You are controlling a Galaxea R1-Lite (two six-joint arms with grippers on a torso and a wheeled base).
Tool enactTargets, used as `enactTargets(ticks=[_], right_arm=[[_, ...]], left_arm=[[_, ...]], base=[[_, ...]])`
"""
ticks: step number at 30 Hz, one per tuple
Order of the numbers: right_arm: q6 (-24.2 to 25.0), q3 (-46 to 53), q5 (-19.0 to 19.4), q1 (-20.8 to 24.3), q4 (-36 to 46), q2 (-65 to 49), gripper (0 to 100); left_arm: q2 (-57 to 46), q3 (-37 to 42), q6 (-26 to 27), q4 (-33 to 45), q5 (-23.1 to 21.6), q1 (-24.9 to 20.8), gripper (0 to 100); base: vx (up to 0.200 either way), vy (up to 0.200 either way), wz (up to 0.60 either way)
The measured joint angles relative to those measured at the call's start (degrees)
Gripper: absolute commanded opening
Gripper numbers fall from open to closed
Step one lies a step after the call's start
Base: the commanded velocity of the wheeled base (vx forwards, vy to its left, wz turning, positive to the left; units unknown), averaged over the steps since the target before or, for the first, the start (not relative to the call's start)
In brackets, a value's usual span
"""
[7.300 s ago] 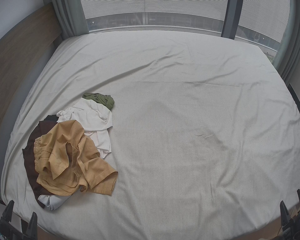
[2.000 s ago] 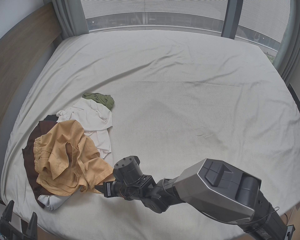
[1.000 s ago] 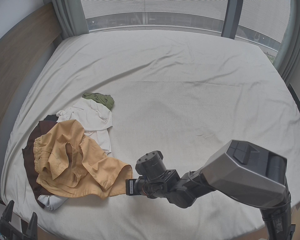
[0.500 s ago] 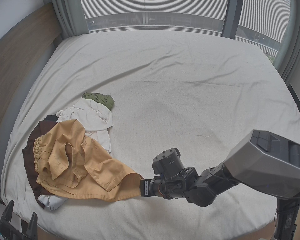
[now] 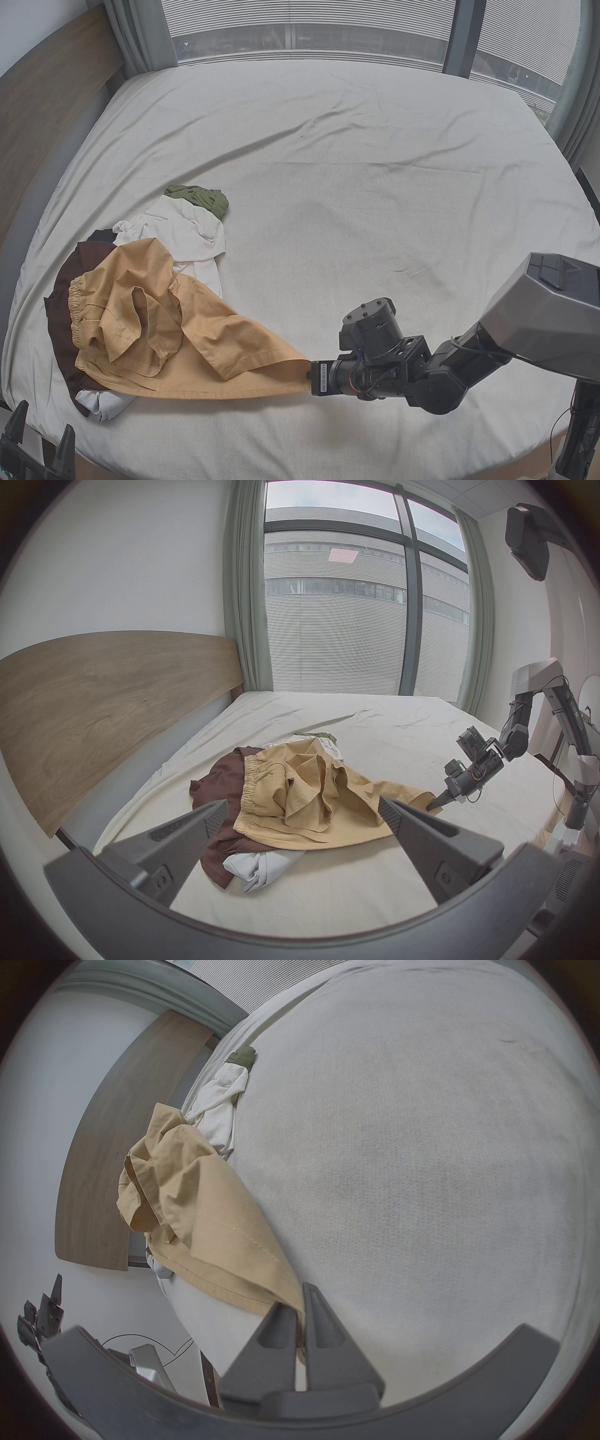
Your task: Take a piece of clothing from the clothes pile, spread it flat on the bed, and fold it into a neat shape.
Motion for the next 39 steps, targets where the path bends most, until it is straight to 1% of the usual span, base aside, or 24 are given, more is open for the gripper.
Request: enactTargets(ticks=[8, 17, 24, 31, 36, 39], right_arm=[[-0.24, 4.46, -1.01, -1.50, -0.66, -2.52, 0], [-2.32, 9.53, -1.29, -5.05, -1.73, -5.51, 0], [-4.02, 15.38, -1.27, -8.23, -5.42, -7.72, 0], [-5.28, 21.94, -0.82, -12.56, -10.64, -9.58, 0], [-5.52, 25.50, 0.18, -14.98, -12.53, -11.02, 0], [-6.68, 27.51, 0.49, -16.38, -13.25, -11.76, 0]], left_arm=[[0.00, 0.00, 0.01, 0.02, 0.00, 0.02, 100], [0.00, 0.00, 0.01, 0.02, 0.02, 0.00, 100], [0.00, 0.00, 0.04, 0.02, 0.00, 0.02, 100], [0.00, 0.00, 0.06, 0.02, -0.06, 0.02, 100], [0.00, 0.00, 0.11, 0.02, -0.09, 0.06, 100], [0.00, 0.00, 0.11, 0.02, -0.09, 0.06, 100]], base=[[0.000, 0.000, 0.00], [0.000, 0.000, 0.00], [0.000, 0.000, 0.00], [0.000, 0.000, 0.00], [0.000, 0.000, 0.00], [0.000, 0.000, 0.00]])
